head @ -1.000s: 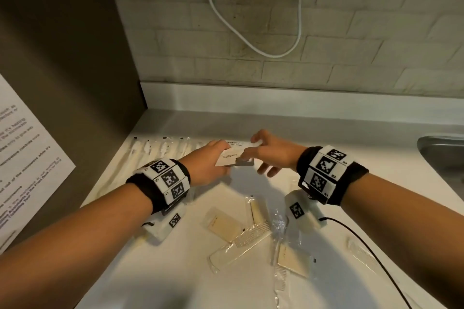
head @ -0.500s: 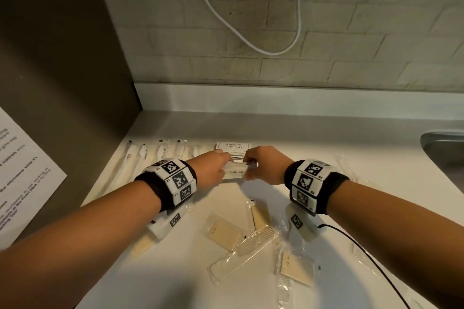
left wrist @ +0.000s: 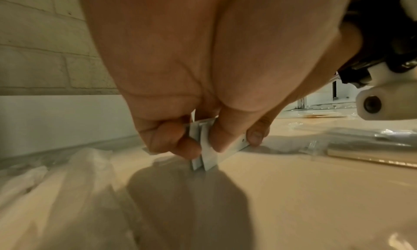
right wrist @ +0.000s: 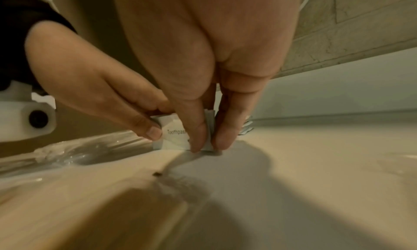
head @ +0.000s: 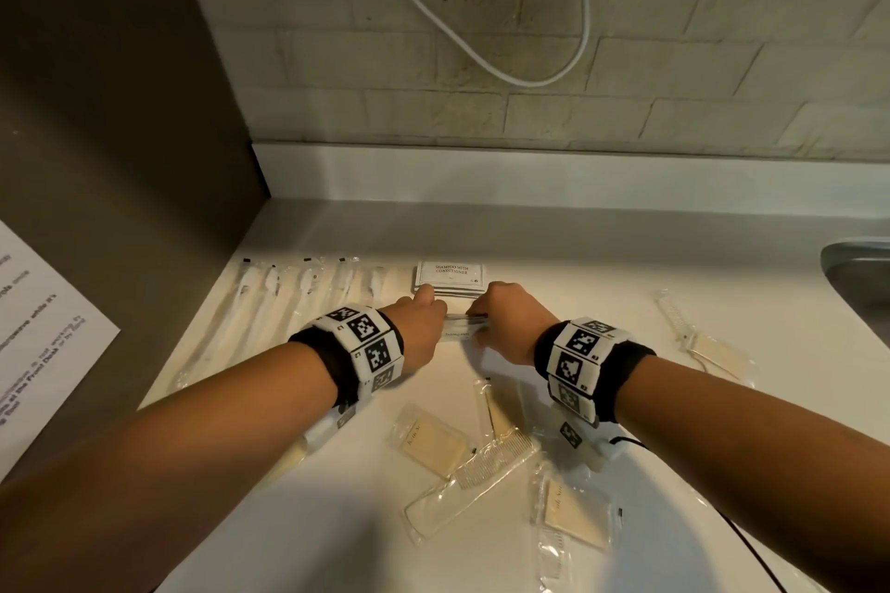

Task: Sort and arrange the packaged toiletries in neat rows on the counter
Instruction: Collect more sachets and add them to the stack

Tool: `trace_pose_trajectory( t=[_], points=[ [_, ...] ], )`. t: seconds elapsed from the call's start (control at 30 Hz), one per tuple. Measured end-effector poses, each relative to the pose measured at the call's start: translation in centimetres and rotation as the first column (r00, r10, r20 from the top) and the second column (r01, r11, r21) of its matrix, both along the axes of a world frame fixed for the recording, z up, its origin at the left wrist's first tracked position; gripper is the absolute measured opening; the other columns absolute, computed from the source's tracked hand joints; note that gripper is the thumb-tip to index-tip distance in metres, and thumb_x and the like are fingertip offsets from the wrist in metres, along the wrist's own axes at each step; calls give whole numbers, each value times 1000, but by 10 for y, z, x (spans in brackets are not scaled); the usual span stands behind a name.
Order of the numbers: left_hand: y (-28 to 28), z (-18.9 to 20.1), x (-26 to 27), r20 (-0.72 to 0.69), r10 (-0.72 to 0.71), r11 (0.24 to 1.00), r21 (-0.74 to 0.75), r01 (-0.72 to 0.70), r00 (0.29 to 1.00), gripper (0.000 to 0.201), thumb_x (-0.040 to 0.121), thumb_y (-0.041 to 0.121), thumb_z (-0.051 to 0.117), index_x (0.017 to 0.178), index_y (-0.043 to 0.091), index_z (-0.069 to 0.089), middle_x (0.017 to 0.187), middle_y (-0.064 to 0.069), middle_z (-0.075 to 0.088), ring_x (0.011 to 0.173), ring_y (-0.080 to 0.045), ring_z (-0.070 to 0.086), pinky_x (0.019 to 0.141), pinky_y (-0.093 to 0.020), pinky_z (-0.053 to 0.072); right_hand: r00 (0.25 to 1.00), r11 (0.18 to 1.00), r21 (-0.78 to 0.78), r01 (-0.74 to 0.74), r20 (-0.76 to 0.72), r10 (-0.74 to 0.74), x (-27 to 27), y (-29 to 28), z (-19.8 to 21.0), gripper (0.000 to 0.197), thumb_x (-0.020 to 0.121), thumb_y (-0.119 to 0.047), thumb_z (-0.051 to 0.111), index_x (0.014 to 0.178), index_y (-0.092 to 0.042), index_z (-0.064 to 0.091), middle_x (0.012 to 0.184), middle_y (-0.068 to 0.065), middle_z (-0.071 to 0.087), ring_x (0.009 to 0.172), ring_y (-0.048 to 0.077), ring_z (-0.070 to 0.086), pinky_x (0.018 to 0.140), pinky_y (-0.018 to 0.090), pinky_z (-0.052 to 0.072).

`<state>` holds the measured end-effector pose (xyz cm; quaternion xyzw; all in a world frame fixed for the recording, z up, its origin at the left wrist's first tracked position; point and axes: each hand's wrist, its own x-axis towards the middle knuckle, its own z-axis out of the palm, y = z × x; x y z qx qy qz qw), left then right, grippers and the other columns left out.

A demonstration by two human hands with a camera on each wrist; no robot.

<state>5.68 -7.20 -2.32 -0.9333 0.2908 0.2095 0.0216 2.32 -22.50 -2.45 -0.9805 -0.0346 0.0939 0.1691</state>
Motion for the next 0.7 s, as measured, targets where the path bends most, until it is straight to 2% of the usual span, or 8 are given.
trace_pose_trajectory(
  t=[0.17, 0.27, 0.33, 0.4, 0.47, 0.53, 0.63, 0.7],
  points=[
    [-4, -3, 0, -45, 59, 998, -29, -60, 997, 37, 90, -3, 39, 125, 6, 46, 123, -11, 33, 88, -26, 47, 89, -44, 47, 1000, 1000, 20, 19, -23, -19, 5, 0, 0, 20, 83, -10, 66, 102, -12, 73, 92, 5, 64, 81, 19, 52, 70, 26, 39],
    [-4, -4, 2, -53, 60, 998, -29, -62, 997, 33, 93, 0, 38, 125, 6, 46, 123, -11, 33, 88, -27, 48, 87, -42, 47, 999, 999, 28, 16, -39, -15, 6, -1, 1, 18, 83, -10, 66, 100, -11, 74, 94, 9, 70, 81, 21, 56, 70, 27, 42],
    [-2, -4, 4, -51, 42, 998, -44, -45, 998, 35, 97, 3, 38, 130, 6, 44, 128, -13, 34, 89, -27, 51, 84, -36, 46, 999, 999, 43, 11, -51, -9, 6, -3, 2, 17, 83, -11, 67, 98, -11, 74, 89, 8, 69, 80, 21, 57, 69, 27, 41],
    [0, -2, 6, -58, 23, 997, -72, -27, 998, 38, 101, 8, 37, 139, 6, 42, 136, -17, 34, 98, -28, 52, 83, -27, 42, 998, 998, 67, 4, -63, 0, 6, -7, 3, 19, 82, -14, 70, 100, -12, 75, 89, 6, 69, 80, 19, 56, 69, 25, 40],
    [5, 1, 8, -100, 38, 989, -136, -51, 994, 37, 103, 13, 36, 137, 7, 46, 136, -18, 36, 107, -32, 55, 89, -30, 43, 996, 992, 122, 17, -85, -6, 5, -11, 4, 25, 80, -19, 74, 106, -16, 75, 95, 4, 71, 83, 16, 58, 72, 25, 43],
    [11, 4, 10, -141, 43, 973, -218, -74, 989, 32, 103, 15, 39, 126, 6, 57, 120, -13, 45, 102, -31, 57, 84, -27, 43, 993, 984, 175, 34, -116, -14, 4, -12, 4, 32, 79, -25, 77, 110, -19, 74, 98, 2, 73, 87, 17, 61, 77, 25, 46],
    [19, 6, 13, -196, 79, 932, -332, -142, 977, 24, 99, 15, 47, 109, 8, 68, 78, -1, 56, 71, -17, 55, 61, -25, 39, 987, 974, 219, 61, -160, -25, 5, -13, 3, 37, 76, -29, 80, 111, -19, 74, 94, 3, 75, 84, 16, 64, 82, 27, 51],
    [24, 6, 14, -255, 150, 880, -405, -247, 955, 21, 97, 15, 52, 109, 13, 69, 65, 4, 56, 59, -11, 53, 58, -23, 42, 983, 961, 261, 89, -180, -42, 6, -14, 3, 35, 74, -30, 81, 106, -19, 75, 84, 0, 74, 72, 11, 63, 75, 23, 52]
  ],
)
